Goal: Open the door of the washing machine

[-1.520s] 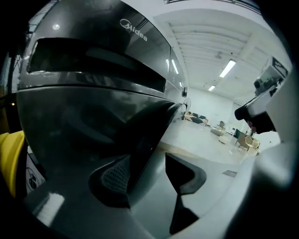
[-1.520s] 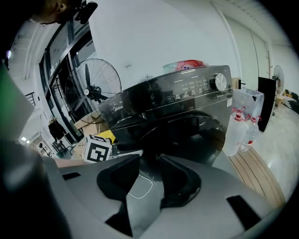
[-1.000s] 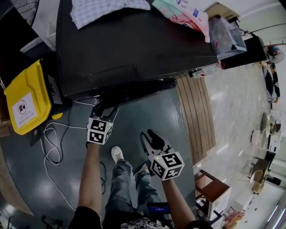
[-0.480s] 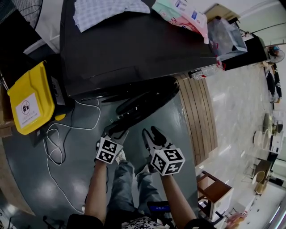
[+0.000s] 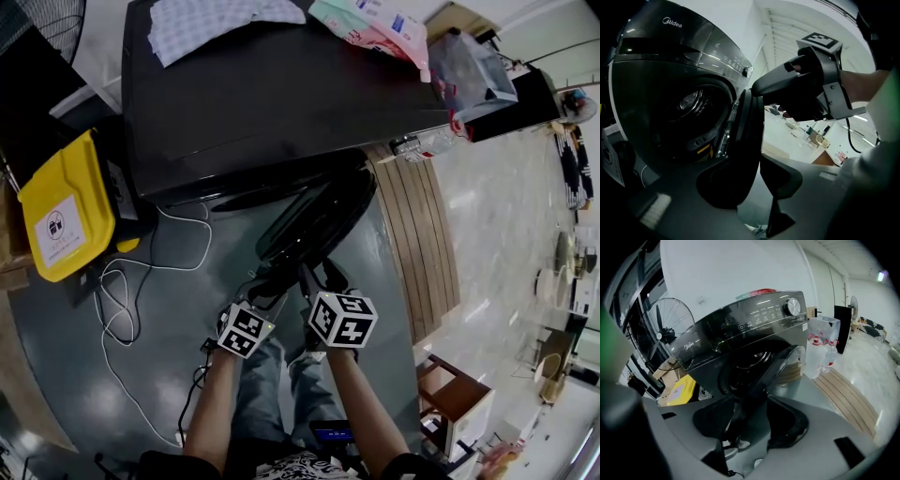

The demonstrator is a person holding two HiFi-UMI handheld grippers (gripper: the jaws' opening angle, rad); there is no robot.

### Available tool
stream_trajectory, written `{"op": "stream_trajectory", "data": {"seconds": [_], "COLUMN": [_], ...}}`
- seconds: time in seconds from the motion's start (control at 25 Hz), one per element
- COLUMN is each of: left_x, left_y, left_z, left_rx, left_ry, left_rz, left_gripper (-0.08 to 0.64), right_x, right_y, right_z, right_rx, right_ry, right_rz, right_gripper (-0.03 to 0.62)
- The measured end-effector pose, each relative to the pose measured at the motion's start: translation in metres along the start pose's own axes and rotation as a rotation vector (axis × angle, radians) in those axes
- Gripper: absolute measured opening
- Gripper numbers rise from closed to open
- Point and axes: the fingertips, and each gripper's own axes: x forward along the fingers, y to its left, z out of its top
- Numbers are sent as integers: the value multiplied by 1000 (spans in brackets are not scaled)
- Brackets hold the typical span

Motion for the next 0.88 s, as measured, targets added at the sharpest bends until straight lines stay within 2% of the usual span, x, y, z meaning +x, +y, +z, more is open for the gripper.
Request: {"op": "stream_trajectory", "data": {"seconds": [0.12, 0.2, 0.32, 0.52, 0.72, 0.88], "left_x": [3, 3, 0, -20, -32, -36], "left_y": [-13, -21, -25, -1, 29, 43], "left_z": [-3, -5, -5, 16, 27, 28], "left_rx": [0, 6, -11, -41, -90, -124], "left_ry": [8, 15, -15, -126, -158, -176], "left_rz": [-36, -60, -78, 25, 114, 157], "left_gripper": [143, 143, 144, 114, 117, 115], "right_x": [-2, -4, -8, -17, -29, -43], "right_y": [-12, -16, -22, -31, -45, -62], "right_z": [-5, -9, -14, -18, -25, -32], "right_rx": [-38, -46, 0, 5, 10, 1], "right_ry": [8, 19, 45, 54, 53, 50], "right_rz": [-63, -65, -49, -44, -43, -84], "right_gripper": [189, 189, 187, 165, 155, 138]}}
